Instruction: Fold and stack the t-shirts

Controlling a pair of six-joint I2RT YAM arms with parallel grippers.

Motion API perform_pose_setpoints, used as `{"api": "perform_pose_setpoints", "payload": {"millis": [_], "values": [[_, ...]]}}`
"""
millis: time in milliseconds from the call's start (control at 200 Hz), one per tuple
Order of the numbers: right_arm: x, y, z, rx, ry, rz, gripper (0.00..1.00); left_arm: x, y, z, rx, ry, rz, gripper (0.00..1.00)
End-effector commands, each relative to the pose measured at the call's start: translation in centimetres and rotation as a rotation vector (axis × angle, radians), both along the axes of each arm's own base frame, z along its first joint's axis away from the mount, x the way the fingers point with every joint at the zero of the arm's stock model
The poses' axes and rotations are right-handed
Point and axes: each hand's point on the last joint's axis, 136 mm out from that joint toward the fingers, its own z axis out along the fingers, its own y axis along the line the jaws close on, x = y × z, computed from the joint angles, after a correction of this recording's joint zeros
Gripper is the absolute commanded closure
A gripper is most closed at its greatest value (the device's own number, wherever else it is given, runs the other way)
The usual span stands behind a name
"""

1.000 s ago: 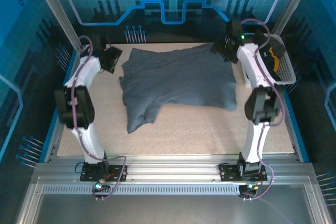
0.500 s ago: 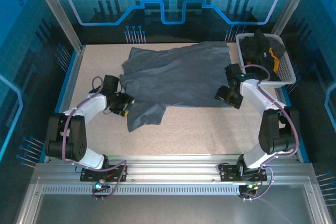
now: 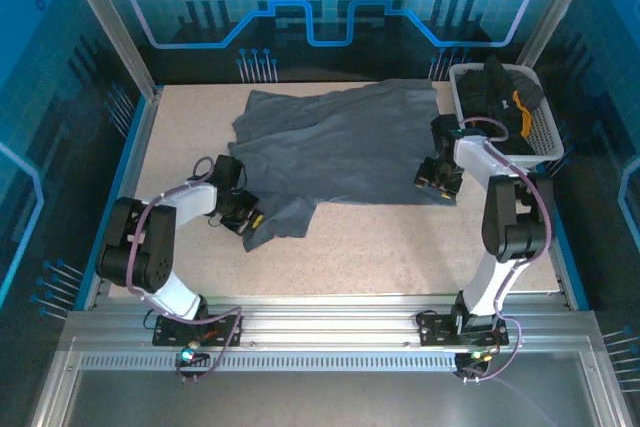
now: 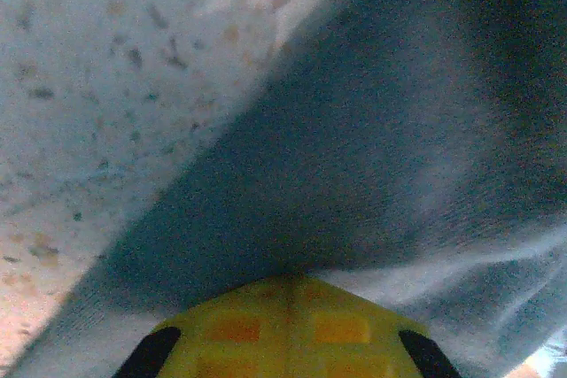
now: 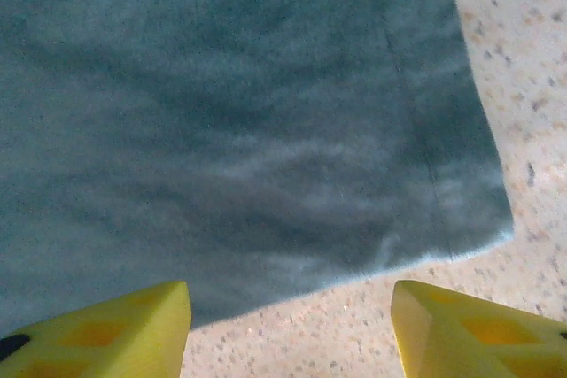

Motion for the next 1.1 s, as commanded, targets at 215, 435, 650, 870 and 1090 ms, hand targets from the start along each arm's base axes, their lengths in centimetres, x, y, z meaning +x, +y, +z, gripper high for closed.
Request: {"api": "perform_pose_setpoints", "payload": {"millis": [215,435,650,870,1090], "values": [[-1.4,2.7,-3.1,-0.030,0.179,0.124,0.44,-9.8,1.7,-3.1,0.017,0.162,0.142,1.00],[-6.2,3.8,-3.4,-0.060,0.251,0.181,0.44,-11.6,1.7,-2.8,-0.028,0.153,0.225,1.00],[-8.9,3.2,-2.0,-0.064,0.238,0.176,0.44,-10.2,1.8,0.2,-0.030,0.088,0.226,1.00],[-7.7,1.2,1.4,-0.062,0.122,0.125,0.37,-9.1,3.7,4.7,0.116,0.035,0.150,0.63],[-10.9,-1.2,2.7,0.024,0.083,-0.050,0.38,-11.6,2.6,3.3,0.054,0.129,0.139,0.65]]}}
